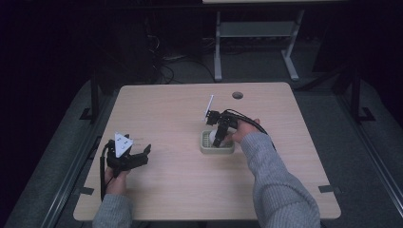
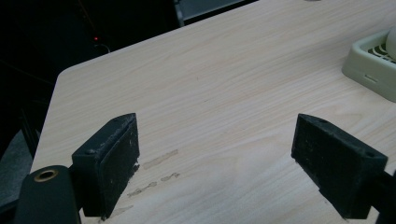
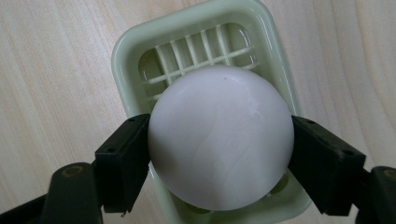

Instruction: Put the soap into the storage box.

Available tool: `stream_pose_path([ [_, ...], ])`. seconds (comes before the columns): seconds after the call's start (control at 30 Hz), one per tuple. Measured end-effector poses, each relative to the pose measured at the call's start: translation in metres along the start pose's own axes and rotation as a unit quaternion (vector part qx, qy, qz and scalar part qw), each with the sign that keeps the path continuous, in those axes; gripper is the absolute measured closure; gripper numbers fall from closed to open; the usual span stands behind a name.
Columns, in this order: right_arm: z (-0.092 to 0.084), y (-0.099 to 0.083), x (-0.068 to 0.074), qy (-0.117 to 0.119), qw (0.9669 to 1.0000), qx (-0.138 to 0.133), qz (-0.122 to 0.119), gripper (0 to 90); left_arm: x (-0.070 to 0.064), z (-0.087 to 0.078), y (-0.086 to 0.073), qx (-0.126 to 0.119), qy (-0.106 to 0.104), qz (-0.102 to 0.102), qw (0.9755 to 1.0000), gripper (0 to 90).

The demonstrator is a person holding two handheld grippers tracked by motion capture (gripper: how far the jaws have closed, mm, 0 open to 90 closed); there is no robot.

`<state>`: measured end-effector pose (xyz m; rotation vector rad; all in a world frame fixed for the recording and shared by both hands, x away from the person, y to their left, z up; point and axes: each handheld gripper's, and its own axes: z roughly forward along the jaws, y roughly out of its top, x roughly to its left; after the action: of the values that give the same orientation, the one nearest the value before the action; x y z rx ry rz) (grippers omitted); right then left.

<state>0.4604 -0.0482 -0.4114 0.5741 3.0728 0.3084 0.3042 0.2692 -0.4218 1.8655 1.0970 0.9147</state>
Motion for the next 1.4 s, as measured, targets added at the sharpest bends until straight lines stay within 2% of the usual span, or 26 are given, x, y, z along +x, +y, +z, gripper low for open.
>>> stream_pose_path([
  [0.47,-0.001,0.000,0.001,-0.003,1.0000,0.002,0.004,23.1,-0.001,0.000,0.000,0.000,0.000,0.002,1.0000,14.8],
  [0.57,-0.008,-0.002,0.000,-0.002,0.9998,-0.014,0.012,22.7,-0.001,0.000,0.000,-0.002,0.000,0.003,1.0000,14.8],
  [0.8,-0.019,-0.010,-0.001,-0.010,0.9995,-0.024,0.020,22.0,-0.002,0.000,0.000,0.003,-0.002,0.007,1.0000,14.8],
  [0.83,-0.024,-0.013,0.000,-0.012,0.9990,-0.034,0.026,21.9,-0.002,0.000,0.000,0.001,-0.002,0.006,1.0000,14.9],
  [1.13,-0.039,-0.029,0.001,-0.018,0.9977,-0.051,0.040,22.0,-0.003,0.000,0.001,-0.003,-0.002,0.004,1.0000,14.8],
  [1.4,-0.043,-0.036,0.002,-0.016,0.9977,-0.051,0.042,22.5,-0.003,0.000,0.001,-0.002,-0.001,0.005,1.0000,14.9],
])
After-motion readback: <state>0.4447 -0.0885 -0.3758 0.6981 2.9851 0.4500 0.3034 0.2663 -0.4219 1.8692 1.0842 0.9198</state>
